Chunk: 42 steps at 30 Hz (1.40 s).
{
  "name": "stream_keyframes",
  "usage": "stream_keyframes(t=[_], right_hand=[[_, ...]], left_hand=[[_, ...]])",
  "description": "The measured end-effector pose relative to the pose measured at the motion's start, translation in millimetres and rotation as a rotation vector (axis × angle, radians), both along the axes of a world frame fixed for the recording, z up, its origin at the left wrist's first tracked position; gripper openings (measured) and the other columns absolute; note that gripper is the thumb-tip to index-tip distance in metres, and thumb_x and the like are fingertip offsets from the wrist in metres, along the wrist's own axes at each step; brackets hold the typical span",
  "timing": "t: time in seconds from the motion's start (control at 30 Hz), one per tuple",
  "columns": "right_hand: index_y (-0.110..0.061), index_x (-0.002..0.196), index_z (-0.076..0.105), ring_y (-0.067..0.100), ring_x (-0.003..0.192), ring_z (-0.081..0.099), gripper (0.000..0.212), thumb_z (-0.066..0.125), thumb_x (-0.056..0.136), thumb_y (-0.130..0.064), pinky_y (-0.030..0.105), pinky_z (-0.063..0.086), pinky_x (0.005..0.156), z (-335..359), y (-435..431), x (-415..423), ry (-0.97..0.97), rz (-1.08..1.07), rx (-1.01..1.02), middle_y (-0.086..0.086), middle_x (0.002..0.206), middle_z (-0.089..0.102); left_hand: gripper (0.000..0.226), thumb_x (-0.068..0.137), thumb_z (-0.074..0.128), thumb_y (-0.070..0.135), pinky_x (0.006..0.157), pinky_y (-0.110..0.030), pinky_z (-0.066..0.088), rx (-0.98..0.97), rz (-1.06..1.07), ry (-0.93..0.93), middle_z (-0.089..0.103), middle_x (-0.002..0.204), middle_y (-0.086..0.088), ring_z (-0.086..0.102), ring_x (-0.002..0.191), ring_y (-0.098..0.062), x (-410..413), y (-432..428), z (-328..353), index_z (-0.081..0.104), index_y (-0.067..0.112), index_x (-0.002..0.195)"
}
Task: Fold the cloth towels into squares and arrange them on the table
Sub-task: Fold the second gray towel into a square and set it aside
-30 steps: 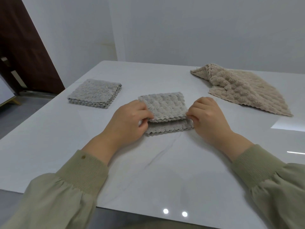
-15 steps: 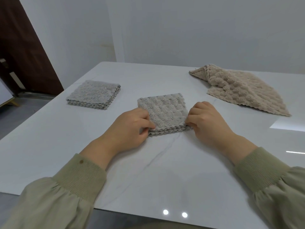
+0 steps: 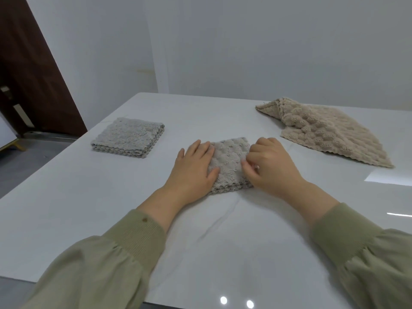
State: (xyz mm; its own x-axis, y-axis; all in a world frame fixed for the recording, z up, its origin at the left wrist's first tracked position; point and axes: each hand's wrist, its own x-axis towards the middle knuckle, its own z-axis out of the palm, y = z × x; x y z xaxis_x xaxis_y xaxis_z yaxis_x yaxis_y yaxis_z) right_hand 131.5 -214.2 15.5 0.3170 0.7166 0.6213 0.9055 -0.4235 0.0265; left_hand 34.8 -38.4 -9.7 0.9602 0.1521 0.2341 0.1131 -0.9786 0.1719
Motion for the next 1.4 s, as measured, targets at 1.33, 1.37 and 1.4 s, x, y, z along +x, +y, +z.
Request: stream_keyframes(t=[1.33, 1.37, 1.4], right_hand=[[-0.022, 0.148, 0.025, 0.019, 0.145, 0.011, 0.049, 0.023, 0.101, -0.037, 0.048, 0.006, 0.117, -17.7, 57.5, 8.8, 0.510, -0.227, -0.338, -0.001, 0.157, 0.021], [-0.023, 0.148, 0.024, 0.019, 0.146, 0.010, 0.050, 0.022, 0.101, -0.037, 0.048, 0.004, 0.116, -17.4, 57.0, 9.6, 0.513, -0.234, -0.349, -0.001, 0.157, 0.019], [-0.022, 0.149, 0.023, 0.018, 0.146, 0.008, 0.050, 0.021, 0.101, -0.037, 0.050, 0.003, 0.116, -17.8, 56.4, 10.4, 0.523, -0.248, -0.363, -0.002, 0.158, 0.017]], left_hand=[[0.053, 0.101, 0.029, 0.035, 0.116, -0.036, 0.012, -0.097, -0.021, 0.121, 0.018, 0.157, 0.001, 0.008, 0.145, -0.015, 7.8, 14.8, 12.7, 0.020, 0.015, 0.149], [0.057, 0.101, 0.024, 0.039, 0.117, -0.040, 0.008, -0.059, -0.008, 0.231, 0.005, 0.159, 0.003, -0.001, 0.146, -0.014, 6.5, 14.0, 9.8, 0.010, 0.017, 0.151], [0.059, 0.101, 0.021, 0.042, 0.117, -0.041, 0.005, -0.051, 0.003, 0.292, -0.003, 0.159, 0.004, -0.007, 0.145, -0.012, 5.2, 14.2, 8.7, 0.004, 0.018, 0.151]])
